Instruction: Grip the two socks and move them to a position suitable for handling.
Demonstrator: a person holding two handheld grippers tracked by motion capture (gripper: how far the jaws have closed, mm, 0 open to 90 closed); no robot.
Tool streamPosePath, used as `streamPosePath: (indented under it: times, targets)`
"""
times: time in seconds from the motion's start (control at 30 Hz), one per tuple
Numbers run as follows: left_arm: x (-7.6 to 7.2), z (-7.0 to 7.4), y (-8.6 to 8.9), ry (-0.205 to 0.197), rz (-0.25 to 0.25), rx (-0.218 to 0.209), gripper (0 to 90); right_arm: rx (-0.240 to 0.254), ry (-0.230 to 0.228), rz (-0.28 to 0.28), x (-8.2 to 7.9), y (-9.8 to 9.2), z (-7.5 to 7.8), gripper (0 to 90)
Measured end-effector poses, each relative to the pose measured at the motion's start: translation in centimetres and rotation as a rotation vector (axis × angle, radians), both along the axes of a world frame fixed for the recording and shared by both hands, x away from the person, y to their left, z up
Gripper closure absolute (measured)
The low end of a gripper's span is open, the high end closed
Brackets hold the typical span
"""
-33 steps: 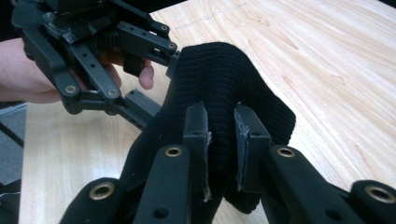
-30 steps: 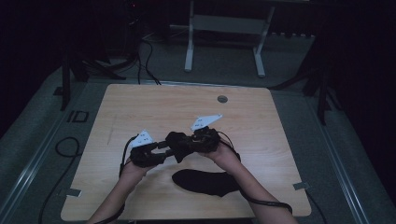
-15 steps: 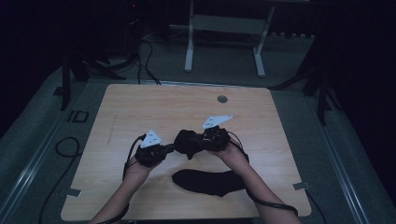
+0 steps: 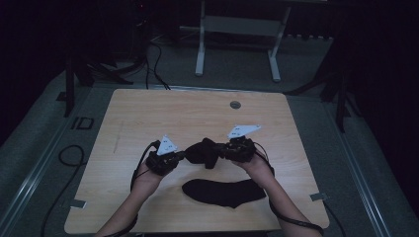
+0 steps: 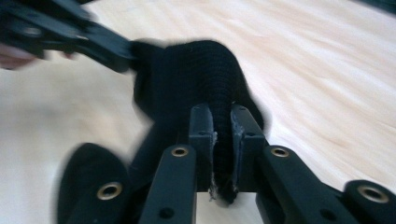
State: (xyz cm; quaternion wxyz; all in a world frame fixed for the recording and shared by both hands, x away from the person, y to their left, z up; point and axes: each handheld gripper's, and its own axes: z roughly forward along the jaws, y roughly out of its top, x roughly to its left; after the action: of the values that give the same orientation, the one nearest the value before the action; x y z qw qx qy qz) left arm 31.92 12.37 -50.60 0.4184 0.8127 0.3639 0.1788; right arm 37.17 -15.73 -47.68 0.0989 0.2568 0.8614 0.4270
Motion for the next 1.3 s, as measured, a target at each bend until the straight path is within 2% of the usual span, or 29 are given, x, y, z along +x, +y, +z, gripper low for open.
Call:
streamPosePath:
  times: [0.03,0.07,0.13,0.27,0.33,0.43,0.5,0.6,0.7,0.77,0.87,0.93,1.0,1.03,1.13,1.23,1.3]
  targets:
    - [0.1,0.0,0.4,0.013,0.006,-0.021,89.3,0.011,0.009,-0.020,0.2,-0.7,0.0,81.8]
    - [0.2,-0.1,0.6,0.013,0.030,-0.014,89.3,0.025,0.023,-0.038,0.4,-1.4,0.0,82.2]
    - [0.4,-0.1,1.2,0.042,0.035,-0.030,89.2,0.026,0.021,-0.085,0.7,-2.7,0.1,82.3]
    - [0.5,0.0,1.3,0.042,0.036,-0.018,89.2,0.036,0.018,-0.139,0.9,-5.0,0.3,81.9]
    - [0.6,0.0,1.0,0.045,0.033,-0.010,89.1,0.033,0.000,-0.164,0.9,-5.8,0.3,81.9]
    - [0.8,-0.2,0.5,0.068,0.027,0.011,89.1,0.036,0.007,-0.192,1.0,-6.9,-0.2,81.6]
    - [1.2,-0.6,0.2,0.103,0.018,0.037,89.1,0.017,0.027,-0.193,1.0,-7.3,-0.8,81.2]
    - [1.9,-1.4,0.0,0.160,0.014,0.045,89.0,-0.040,0.052,-0.182,0.9,-7.1,-2.3,79.7]
    - [2.4,-2.3,-0.2,0.191,0.013,0.075,88.9,-0.093,0.083,-0.167,0.9,-6.7,-3.8,72.8]
    - [2.6,-2.7,-0.2,0.195,0.027,0.090,88.7,-0.111,0.094,-0.175,1.0,-6.7,-4.6,65.2]
    - [3.0,-3.0,0.0,0.192,0.049,0.117,88.3,-0.104,0.107,-0.201,1.2,-7.1,-5.0,61.0]
    - [3.3,-3.2,0.4,0.191,0.060,0.109,87.1,-0.102,0.111,-0.216,1.4,-7.5,-4.9,61.2]
    - [3.6,-3.4,0.8,0.185,0.085,0.107,82.0,-0.111,0.115,-0.230,1.5,-7.8,-5.0,62.1]
    - [3.8,-3.4,1.0,0.186,0.094,0.102,74.2,-0.115,0.121,-0.229,1.5,-8.0,-5.1,61.9]
    - [3.9,-3.4,1.6,0.174,0.128,0.082,62.1,-0.124,0.108,-0.246,1.6,-8.3,-5.1,62.3]
    - [3.7,-3.1,1.5,0.147,0.136,0.061,58.6,-0.109,0.107,-0.283,2.2,-8.6,-4.9,60.3]
    - [3.4,-3.0,1.2,0.122,0.114,0.059,58.6,-0.108,0.109,-0.303,2.8,-8.7,-5.0,60.1]
